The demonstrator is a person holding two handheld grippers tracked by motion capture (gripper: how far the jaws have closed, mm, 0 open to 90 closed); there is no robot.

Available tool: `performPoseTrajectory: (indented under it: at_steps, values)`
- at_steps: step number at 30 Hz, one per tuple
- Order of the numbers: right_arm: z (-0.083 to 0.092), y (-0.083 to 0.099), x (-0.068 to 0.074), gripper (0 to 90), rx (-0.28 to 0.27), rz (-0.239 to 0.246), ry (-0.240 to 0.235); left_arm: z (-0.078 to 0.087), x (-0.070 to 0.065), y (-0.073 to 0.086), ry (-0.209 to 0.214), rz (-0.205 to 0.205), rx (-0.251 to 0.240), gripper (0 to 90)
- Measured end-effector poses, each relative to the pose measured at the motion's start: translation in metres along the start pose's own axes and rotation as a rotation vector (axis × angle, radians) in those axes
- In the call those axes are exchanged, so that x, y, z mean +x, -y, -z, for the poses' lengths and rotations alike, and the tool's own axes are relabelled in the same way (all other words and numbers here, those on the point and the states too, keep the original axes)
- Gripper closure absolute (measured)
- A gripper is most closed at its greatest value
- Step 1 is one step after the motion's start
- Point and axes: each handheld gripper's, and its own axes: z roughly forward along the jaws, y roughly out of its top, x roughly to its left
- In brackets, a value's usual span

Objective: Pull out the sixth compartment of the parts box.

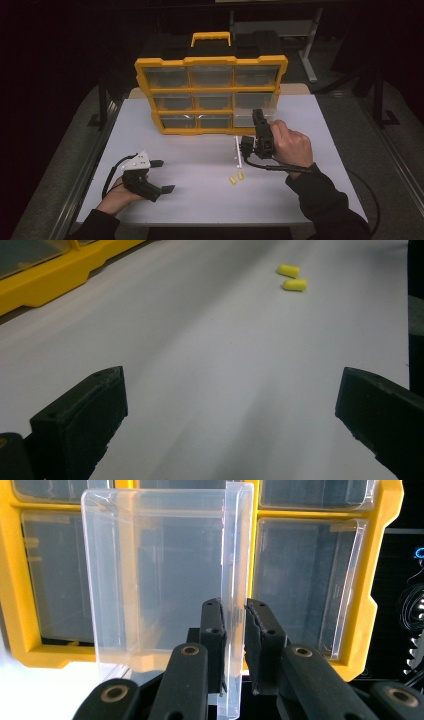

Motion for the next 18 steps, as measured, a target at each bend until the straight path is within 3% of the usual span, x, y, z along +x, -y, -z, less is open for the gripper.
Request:
performPoseTrajectory:
  at_steps: [18]
  values:
    - [0.016, 0.0, 0.002, 77.7, -0.016, 0.008, 0.002, 0.0, 0.0, 0.0, -0.001, -0.001, -0.002, 0.0]
